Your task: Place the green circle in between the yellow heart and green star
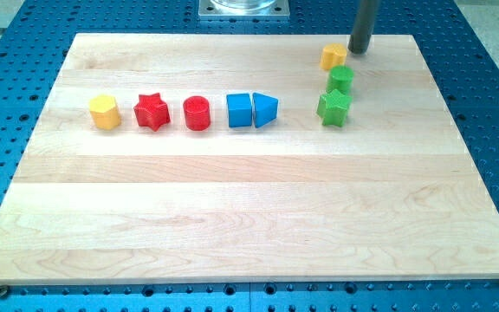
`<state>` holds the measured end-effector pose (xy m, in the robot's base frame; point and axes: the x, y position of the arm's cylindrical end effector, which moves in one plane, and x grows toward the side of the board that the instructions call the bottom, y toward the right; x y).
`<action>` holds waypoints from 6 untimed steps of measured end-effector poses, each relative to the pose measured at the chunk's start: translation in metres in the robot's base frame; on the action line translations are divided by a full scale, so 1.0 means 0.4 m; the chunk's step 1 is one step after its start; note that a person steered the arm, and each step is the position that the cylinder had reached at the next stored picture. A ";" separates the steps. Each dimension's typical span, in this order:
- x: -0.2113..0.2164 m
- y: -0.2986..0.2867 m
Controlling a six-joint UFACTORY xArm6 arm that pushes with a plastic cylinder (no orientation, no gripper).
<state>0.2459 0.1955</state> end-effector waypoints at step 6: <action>0.169 -0.046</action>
